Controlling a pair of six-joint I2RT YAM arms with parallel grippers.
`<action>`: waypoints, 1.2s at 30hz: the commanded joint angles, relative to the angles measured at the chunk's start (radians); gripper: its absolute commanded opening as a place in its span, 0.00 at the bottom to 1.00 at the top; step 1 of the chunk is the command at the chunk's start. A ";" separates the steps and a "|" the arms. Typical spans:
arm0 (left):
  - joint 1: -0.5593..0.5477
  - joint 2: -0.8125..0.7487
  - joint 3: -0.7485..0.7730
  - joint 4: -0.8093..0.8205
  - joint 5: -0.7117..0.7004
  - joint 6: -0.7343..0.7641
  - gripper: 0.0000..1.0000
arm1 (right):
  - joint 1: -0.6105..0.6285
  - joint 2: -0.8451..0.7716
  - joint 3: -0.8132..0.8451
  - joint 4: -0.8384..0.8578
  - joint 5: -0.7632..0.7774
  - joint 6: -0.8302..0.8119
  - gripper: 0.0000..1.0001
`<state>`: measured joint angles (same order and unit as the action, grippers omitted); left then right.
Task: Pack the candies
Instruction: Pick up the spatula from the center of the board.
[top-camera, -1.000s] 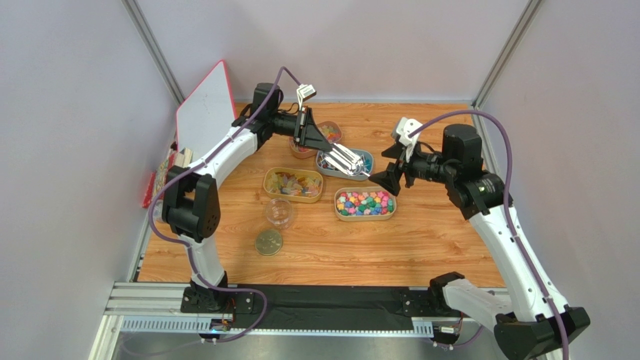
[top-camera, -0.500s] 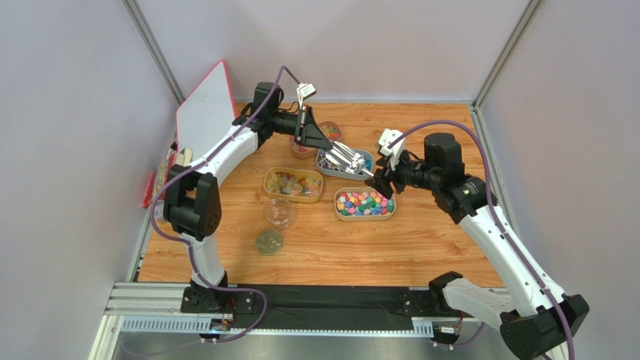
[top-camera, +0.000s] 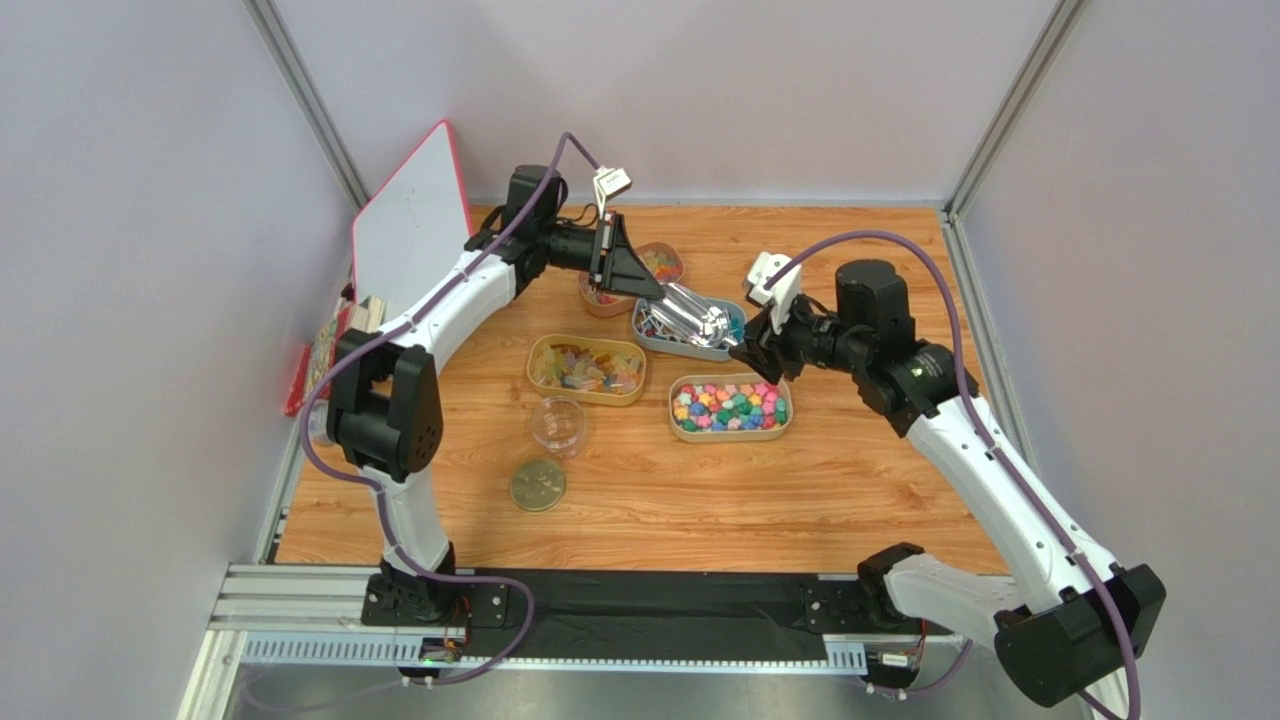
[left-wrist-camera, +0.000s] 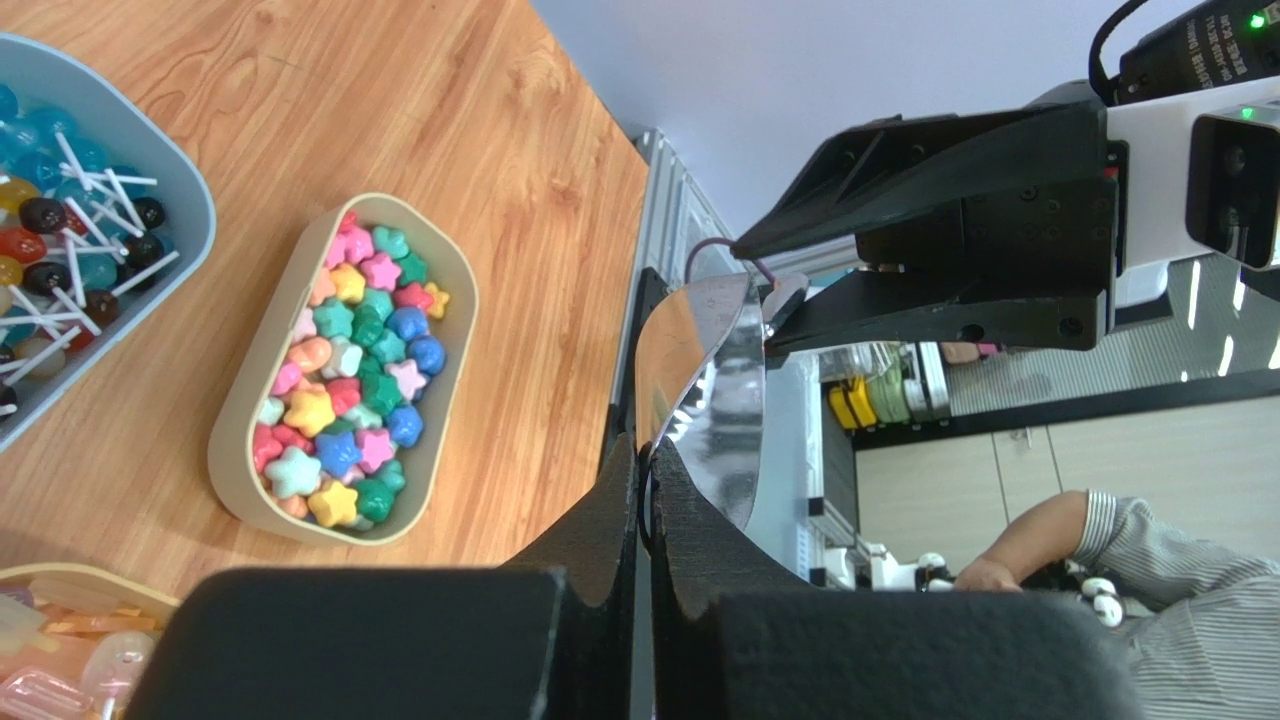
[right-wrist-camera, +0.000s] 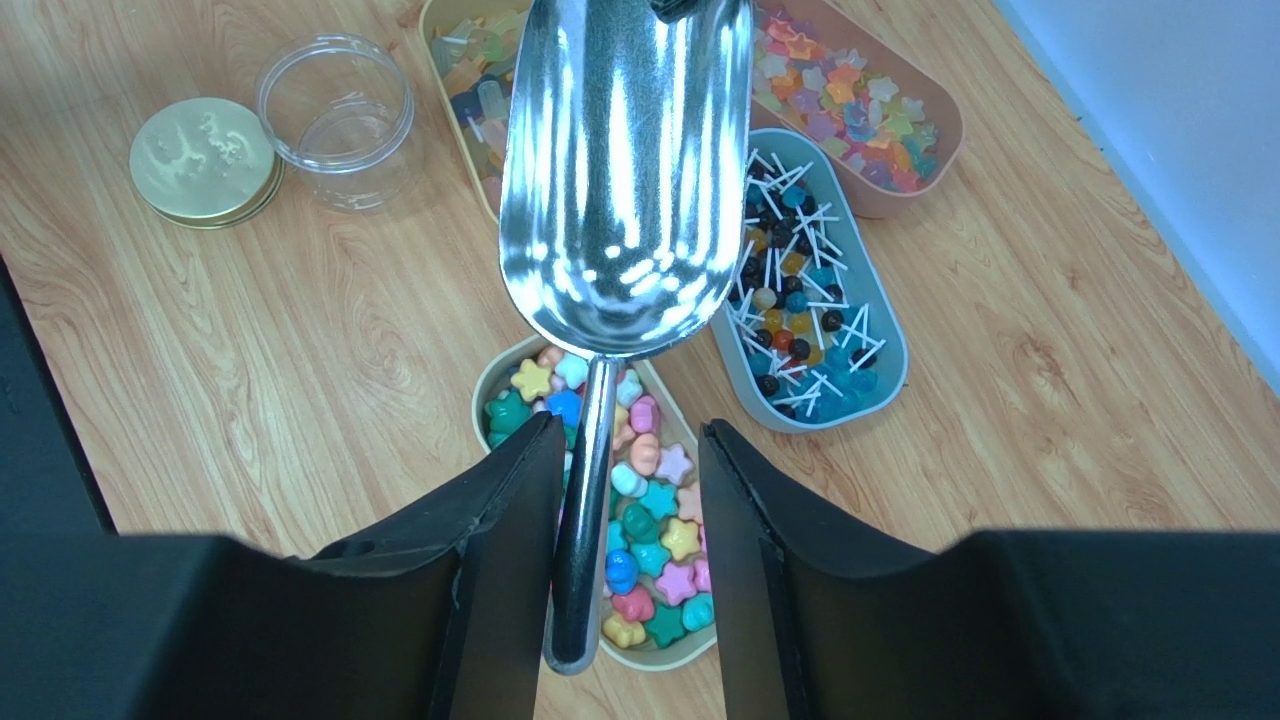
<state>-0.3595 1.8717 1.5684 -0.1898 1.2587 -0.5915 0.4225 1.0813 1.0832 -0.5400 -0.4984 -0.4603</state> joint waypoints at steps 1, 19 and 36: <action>0.002 0.000 0.039 0.003 0.019 0.022 0.00 | 0.004 0.008 0.024 0.002 -0.014 -0.003 0.41; -0.004 0.027 0.206 -0.436 -0.460 0.514 0.50 | -0.040 -0.067 0.064 -0.070 0.066 -0.185 0.00; -0.130 -0.078 -0.017 -0.513 -0.707 0.900 0.00 | -0.271 0.324 0.472 -1.043 0.167 -1.069 0.00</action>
<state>-0.4099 1.8599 1.6257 -0.7055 0.5156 0.2253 0.1596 1.3422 1.4715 -1.2610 -0.4000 -1.2984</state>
